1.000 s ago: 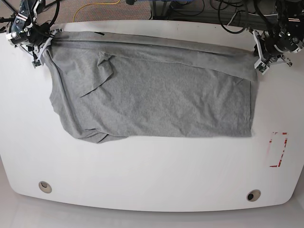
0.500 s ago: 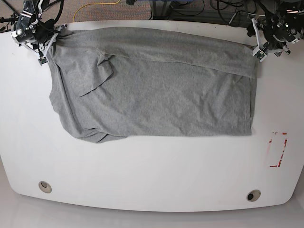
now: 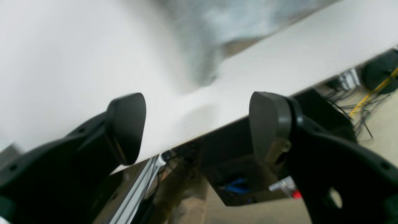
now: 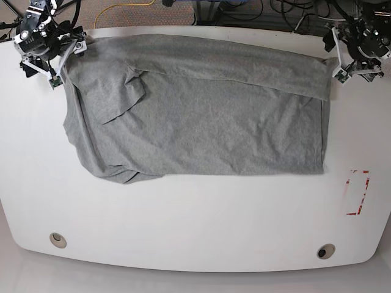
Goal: Fold the T-shirt properly
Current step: 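Pull the grasped shirt edge away from the robot with both grippers, then release the edge and move both grippers to the shirt's opposite edge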
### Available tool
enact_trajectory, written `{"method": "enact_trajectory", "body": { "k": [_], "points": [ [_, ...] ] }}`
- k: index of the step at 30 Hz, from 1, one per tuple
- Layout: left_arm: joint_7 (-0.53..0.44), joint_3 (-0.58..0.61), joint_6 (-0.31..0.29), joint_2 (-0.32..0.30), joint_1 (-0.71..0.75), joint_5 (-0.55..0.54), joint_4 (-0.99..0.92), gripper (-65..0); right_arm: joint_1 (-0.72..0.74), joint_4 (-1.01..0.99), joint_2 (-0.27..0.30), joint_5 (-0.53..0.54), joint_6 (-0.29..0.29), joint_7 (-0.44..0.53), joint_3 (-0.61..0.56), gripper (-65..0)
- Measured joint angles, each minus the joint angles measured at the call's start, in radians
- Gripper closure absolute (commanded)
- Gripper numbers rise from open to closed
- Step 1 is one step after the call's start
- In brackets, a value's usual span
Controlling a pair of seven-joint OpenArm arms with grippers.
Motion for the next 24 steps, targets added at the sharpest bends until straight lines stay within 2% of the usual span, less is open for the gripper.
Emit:
{"method": "enact_trajectory", "body": {
  "k": [5, 12, 20, 24],
  "points": [
    [0.048, -0.033, 0.002, 0.003, -0.095, -0.003, 0.005, -48.6, 0.042, 0.007, -0.045, 0.018, 0.001, -0.012, 0.054, -59.0],
    [0.082, -0.060, 0.003, 0.003, -0.218, 0.002, 0.005, -48.6, 0.139, 0.001, -0.054, -0.011, 0.001, -0.023, 0.091, -59.0],
    [0.078, -0.058, -0.001, 0.064, -0.426, 0.027, -0.031, -48.5, 0.346, -0.037, -0.076, -0.010, 0.000, -0.015, 0.083, -59.0],
    [0.079, -0.056, 0.002, 0.111, -0.516, 0.114, -0.066, -48.5, 0.469, -0.137, -0.081, -0.036, -0.002, -0.018, 0.076, -59.0]
  ]
}}
